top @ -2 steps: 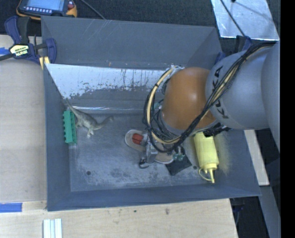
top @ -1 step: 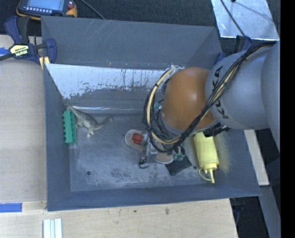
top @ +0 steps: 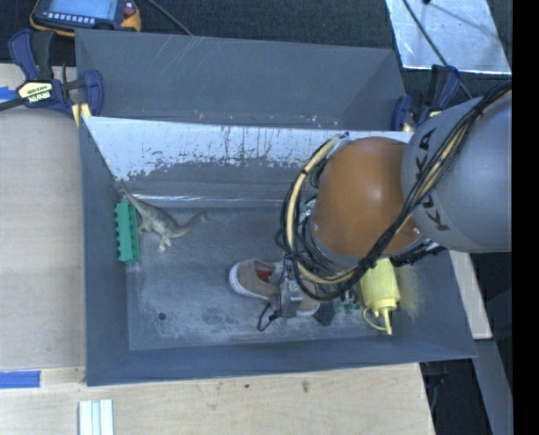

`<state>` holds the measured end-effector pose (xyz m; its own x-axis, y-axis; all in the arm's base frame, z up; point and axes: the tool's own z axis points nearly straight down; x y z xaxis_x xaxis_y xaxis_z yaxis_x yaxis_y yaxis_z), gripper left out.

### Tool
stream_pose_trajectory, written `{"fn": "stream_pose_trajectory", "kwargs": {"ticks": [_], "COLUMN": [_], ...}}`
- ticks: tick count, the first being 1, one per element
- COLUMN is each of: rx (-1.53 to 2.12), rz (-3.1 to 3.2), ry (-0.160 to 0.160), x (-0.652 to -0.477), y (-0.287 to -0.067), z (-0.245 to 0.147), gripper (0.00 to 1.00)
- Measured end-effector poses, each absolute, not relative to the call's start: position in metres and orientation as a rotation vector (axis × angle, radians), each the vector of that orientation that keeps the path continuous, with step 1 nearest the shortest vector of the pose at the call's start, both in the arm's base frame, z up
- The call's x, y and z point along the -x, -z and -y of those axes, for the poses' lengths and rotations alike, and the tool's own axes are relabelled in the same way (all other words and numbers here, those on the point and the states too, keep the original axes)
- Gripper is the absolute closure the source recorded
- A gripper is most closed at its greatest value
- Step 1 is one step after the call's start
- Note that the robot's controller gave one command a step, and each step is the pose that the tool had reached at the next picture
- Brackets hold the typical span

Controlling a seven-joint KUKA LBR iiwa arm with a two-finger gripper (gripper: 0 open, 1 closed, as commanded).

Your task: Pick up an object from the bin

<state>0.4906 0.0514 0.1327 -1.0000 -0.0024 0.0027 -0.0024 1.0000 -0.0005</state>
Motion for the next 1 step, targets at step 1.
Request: {"fn": "stream_pose_trajectory", "kwargs": {"ticks": [1], "rx": [-0.040], "rz": [3.141], "ry": [0.000], "x": [-0.5442], "y": [-0.1977], "z": [-0.0541], "gripper": [1.00]}}
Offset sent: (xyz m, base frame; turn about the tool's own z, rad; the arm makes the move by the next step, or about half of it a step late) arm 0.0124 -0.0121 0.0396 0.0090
